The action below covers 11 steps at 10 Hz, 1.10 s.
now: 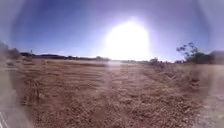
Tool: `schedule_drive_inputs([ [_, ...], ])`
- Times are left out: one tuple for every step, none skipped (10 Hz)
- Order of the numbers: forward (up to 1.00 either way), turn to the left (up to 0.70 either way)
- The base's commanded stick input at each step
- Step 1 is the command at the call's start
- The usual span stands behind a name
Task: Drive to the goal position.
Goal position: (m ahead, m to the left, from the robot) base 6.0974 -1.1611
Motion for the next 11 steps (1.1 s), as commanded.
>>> schedule_drive_inputs([
  [0.5,0.0],
  [0.5,0.0],
  [0.5,0.0],
  [0.5,0.0],
  [0.5,0.0],
  [0.5,0.0],
  [0.5,0.0],
  [0.5,0.0],
  [0.5,0.0],
  [0.5,0.0],
  [0.5,0.0],
])
